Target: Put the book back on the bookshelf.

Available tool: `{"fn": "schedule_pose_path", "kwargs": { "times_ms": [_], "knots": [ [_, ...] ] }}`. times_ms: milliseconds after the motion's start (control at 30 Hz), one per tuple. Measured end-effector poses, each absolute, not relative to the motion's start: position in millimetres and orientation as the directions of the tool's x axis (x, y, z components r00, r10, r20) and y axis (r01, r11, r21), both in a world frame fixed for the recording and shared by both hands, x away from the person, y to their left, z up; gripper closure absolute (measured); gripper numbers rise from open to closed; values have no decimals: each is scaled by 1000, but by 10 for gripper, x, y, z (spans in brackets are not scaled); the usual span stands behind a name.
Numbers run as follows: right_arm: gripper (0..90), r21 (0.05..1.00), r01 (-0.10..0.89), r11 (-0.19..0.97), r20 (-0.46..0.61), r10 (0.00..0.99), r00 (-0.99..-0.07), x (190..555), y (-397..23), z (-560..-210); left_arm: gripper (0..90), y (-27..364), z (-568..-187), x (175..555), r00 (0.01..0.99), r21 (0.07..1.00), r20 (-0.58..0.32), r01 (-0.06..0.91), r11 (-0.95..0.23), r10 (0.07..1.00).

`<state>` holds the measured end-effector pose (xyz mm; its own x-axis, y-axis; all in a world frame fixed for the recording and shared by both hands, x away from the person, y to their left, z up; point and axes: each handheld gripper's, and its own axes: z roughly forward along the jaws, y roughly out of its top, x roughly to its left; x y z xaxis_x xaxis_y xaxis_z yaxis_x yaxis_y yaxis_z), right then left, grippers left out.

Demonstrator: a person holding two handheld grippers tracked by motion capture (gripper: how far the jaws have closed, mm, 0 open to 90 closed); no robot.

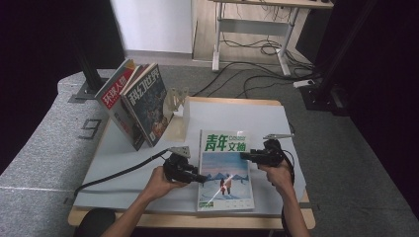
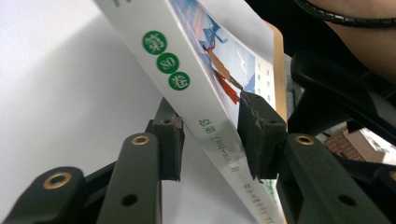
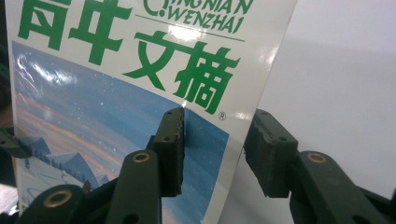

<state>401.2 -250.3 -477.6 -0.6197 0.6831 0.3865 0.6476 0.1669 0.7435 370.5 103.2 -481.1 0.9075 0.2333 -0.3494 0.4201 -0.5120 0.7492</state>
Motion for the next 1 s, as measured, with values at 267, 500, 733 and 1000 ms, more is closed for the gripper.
{"fn": "schedule_pose_path", "kwargs": {
  "times_ms": [267, 500, 733, 1000],
  "knots": [
    [591, 804, 563, 192, 266, 731, -629, 3940, -2403, -4469, 676, 1089, -4700, 3750, 908, 781, -320, 414, -468, 270],
    [609, 849, 488, 201, 180, 758, -626, 3880, -2333, -4256, 710, 1131, -4607, 3766, 911, 814, -264, 387, -434, 318],
    [619, 876, 436, 208, 127, 772, -623, 3819, -2292, -4117, 728, 1150, -4543, 3755, 917, 844, -186, 332, -421, 352],
    [647, 898, 368, 242, 45, 781, -623, 3713, -2193, -3940, 734, 1179, -4495, 3740, 911, 869, -83, 264, -418, 404]
  ]
}}
